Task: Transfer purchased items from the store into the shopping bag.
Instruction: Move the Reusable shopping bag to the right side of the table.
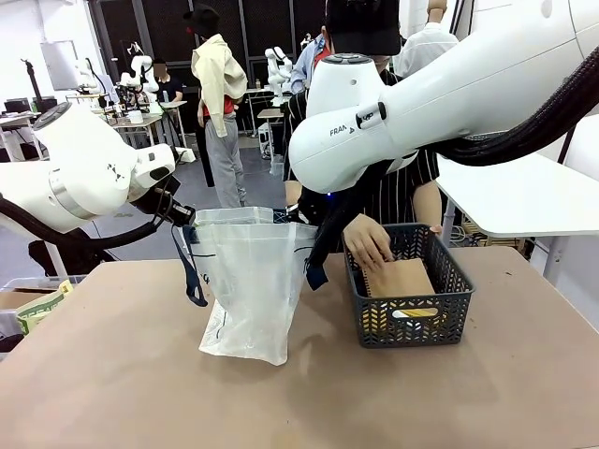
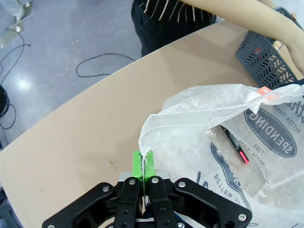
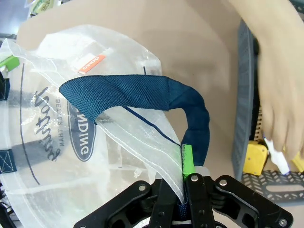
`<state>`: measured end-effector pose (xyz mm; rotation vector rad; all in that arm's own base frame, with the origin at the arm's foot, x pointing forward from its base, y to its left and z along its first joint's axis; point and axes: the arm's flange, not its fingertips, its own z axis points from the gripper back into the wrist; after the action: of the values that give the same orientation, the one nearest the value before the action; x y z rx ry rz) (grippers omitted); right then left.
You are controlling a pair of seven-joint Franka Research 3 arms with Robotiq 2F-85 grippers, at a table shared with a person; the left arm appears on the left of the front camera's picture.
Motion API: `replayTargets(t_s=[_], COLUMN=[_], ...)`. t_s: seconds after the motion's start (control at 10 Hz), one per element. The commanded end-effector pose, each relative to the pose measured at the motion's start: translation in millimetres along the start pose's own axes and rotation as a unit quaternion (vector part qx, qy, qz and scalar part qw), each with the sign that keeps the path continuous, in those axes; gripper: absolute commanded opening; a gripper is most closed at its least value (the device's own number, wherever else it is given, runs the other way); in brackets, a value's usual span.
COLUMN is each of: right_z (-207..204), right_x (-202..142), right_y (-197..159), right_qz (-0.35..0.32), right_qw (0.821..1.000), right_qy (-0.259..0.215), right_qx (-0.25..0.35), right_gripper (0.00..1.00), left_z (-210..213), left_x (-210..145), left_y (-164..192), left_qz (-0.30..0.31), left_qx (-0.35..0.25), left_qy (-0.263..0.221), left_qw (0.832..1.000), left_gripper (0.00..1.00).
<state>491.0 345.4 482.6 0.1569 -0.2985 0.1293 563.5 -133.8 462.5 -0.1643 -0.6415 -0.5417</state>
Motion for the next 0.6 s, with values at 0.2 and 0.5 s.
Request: replayTargets(t_s=[0.2, 0.5], right_z=[-1.1, -1.1], right_x=[-4.1, -4.1], right_y=[-3.2, -3.2], right_qz=[-0.003, -0.003], right_qw=[1.000, 1.000], right_qy=[0.003, 0.003], right_qx=[0.008, 0.008], right_gripper=[0.00, 0.00], left_z=[4.1, 4.1], left_x=[-0.7, -0.7], left_y=[0.3, 0.3], left_qz=[0.003, 0.003], left_qx=[0.002, 0.002], left_qy=[-0.001, -0.001], left_qw=[1.000, 1.000], left_gripper=[0.00, 0.00])
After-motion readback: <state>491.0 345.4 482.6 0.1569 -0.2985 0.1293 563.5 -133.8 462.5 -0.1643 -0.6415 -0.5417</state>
